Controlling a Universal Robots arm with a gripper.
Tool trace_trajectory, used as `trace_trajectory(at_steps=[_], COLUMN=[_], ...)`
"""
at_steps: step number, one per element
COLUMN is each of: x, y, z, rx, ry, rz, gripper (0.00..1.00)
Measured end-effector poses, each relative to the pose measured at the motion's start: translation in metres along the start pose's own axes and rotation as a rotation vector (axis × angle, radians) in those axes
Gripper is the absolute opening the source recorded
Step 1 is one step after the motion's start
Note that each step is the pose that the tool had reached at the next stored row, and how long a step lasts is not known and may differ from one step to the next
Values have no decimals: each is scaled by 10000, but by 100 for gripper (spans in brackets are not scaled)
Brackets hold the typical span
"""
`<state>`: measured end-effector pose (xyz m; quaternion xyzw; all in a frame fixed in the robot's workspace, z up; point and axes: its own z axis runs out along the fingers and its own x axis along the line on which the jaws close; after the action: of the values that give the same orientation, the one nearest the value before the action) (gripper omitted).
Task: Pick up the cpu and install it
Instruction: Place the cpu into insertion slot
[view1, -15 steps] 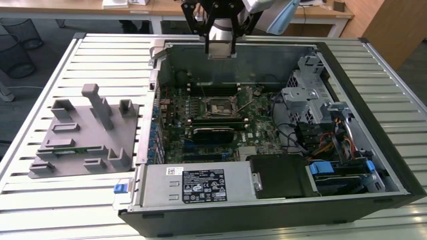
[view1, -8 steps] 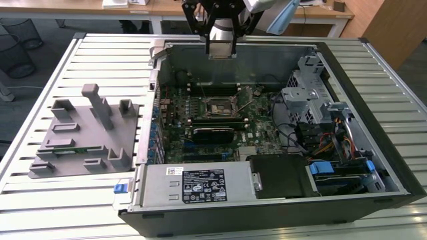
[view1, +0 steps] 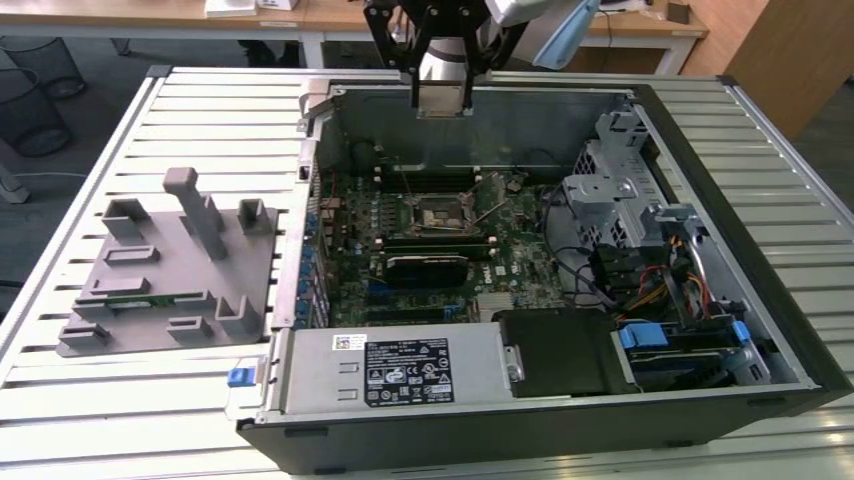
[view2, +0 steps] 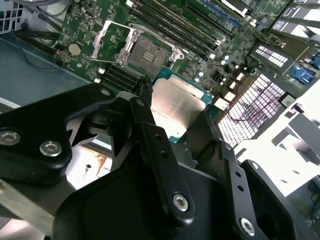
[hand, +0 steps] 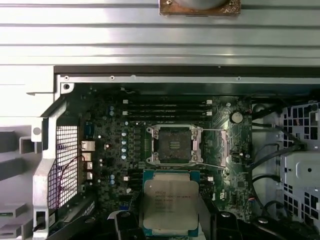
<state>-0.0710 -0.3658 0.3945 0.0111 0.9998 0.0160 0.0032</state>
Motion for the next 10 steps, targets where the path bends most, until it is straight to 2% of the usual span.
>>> trace_trajectory(at_steps=[9, 10], x=[0, 0], y=[0, 0], z=[3, 4], rx=[45, 65], ry=[-52, -68], rz=[1251, 1697], gripper=[53, 53])
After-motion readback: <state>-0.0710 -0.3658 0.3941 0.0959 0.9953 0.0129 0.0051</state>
